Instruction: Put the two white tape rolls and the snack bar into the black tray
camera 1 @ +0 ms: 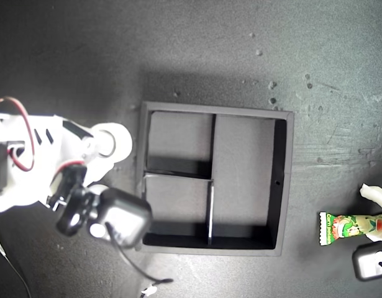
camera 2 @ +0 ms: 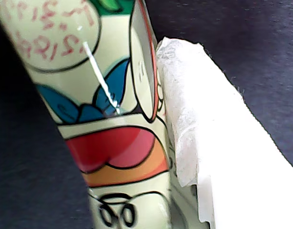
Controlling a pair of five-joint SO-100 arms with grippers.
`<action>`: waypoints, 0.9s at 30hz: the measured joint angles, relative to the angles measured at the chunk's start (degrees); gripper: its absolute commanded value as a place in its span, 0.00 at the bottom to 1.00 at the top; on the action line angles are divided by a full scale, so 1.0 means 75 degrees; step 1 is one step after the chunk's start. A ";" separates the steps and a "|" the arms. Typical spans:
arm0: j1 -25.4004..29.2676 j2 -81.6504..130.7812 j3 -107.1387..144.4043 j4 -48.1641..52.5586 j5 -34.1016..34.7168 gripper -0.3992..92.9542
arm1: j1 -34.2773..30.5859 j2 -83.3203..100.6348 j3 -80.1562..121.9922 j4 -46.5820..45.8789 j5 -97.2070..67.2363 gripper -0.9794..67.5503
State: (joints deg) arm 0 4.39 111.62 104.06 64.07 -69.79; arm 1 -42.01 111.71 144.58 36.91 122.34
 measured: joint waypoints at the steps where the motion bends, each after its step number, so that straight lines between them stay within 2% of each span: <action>1: 0.0105 0.0035 -0.0188 0.0035 0.0082 0.00 | 0.0000 -0.0035 0.0129 -0.0047 0.0000 0.01; 6: 0.0398 0.0059 -0.0949 0.0305 0.0234 0.00 | 0.0070 -0.0059 0.0199 -0.0094 0.0000 0.01; 9: 0.0609 -0.0070 -0.1453 0.0480 0.0234 0.00 | 0.0258 -0.0082 -0.0199 0.0328 0.0000 0.01; 12: 0.1008 -0.0387 -0.2074 0.0621 0.0211 0.00 | 0.0645 -0.0082 -0.1113 0.1605 0.0000 0.01; 18: 0.1992 -0.1523 -0.3234 0.0656 -0.0398 0.00 | 0.2203 -0.0082 -0.3867 0.4816 -0.3246 0.01; 21: 0.2297 -0.2309 -0.3609 0.0668 -0.0609 0.00 | 0.3211 -0.0129 -0.5180 0.5848 -0.4617 0.01; 23: 0.2332 -0.2883 -0.3926 0.0668 -0.0633 0.00 | 0.3855 -0.0141 -0.5777 0.5871 -0.5566 0.01; 27: 0.2227 -0.4102 -0.4687 0.0668 -0.0539 0.00 | 0.4348 -0.0410 -0.6480 0.5109 -0.7500 0.01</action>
State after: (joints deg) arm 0 21.09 80.86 68.91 69.08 -73.83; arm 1 -9.40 108.63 95.98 75.23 66.09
